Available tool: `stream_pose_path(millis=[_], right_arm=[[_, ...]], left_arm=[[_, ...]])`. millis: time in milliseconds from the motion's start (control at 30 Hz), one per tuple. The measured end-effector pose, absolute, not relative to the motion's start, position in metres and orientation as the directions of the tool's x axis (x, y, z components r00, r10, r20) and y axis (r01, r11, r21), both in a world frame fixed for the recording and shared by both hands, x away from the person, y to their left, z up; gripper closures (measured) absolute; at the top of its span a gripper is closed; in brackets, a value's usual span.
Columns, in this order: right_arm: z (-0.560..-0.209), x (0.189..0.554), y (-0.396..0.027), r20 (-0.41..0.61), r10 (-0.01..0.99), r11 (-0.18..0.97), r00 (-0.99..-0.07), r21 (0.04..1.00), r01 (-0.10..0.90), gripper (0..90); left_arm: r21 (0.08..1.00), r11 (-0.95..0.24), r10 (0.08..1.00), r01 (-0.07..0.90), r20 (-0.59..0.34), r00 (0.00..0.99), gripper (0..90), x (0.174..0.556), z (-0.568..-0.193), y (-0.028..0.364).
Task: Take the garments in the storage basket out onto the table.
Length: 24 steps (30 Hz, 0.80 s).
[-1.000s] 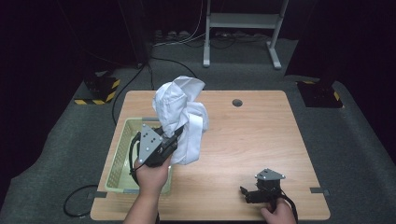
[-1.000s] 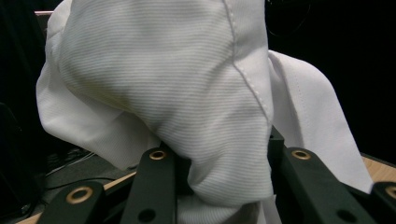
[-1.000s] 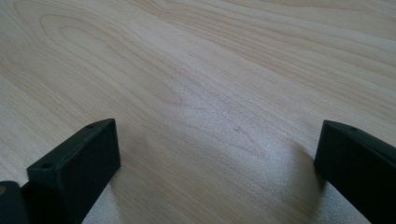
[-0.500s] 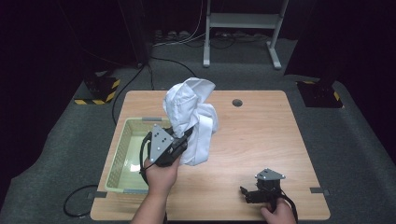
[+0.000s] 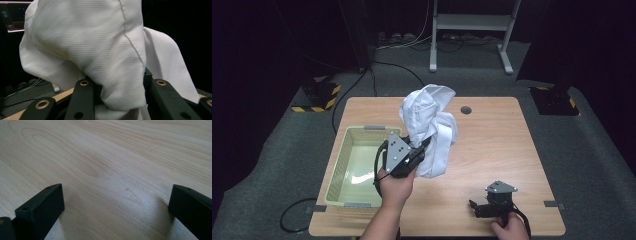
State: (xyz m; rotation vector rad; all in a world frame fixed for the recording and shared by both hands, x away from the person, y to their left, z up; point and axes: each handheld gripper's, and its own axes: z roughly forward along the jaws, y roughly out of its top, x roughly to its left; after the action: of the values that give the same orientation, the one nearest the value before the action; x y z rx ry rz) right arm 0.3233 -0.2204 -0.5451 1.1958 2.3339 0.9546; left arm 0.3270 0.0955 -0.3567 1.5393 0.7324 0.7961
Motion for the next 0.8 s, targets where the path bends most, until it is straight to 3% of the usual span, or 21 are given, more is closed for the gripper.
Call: stream_pose_path(millis=[800], right_arm=[[-0.545, 0.323, -0.221, -0.003, 0.812, 0.417, -0.584, 0.702, 0.577, 0.2]], left_arm=[[0.995, -0.1, 0.784, 0.018, 0.067, 0.617, 67.6, 0.337, -0.357, 0.063]])
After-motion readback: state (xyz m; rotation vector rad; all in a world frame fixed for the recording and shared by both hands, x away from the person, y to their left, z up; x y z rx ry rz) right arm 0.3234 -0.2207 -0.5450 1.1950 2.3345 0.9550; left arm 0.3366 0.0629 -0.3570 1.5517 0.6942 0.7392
